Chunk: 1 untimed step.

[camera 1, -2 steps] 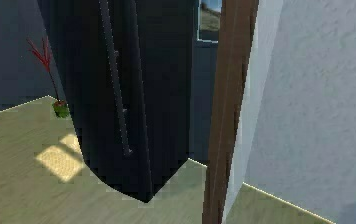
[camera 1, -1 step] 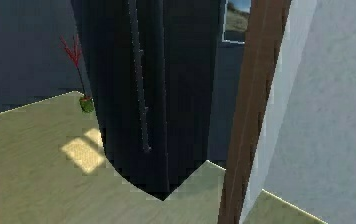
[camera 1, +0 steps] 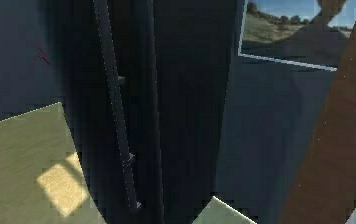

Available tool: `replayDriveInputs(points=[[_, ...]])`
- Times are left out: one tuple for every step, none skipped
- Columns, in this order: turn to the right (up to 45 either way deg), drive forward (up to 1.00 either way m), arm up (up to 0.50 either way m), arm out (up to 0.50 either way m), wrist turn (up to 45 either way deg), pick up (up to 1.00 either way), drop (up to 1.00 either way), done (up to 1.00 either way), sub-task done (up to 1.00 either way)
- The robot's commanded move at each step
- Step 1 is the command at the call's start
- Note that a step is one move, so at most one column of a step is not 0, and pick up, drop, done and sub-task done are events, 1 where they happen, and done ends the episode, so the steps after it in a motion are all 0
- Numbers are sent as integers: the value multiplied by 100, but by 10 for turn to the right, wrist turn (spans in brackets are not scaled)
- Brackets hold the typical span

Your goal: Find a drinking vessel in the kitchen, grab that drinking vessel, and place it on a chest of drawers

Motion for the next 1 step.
replayDriveInputs(points=[[-450, 0, 0, 0, 0, 0, 0, 0, 0]])
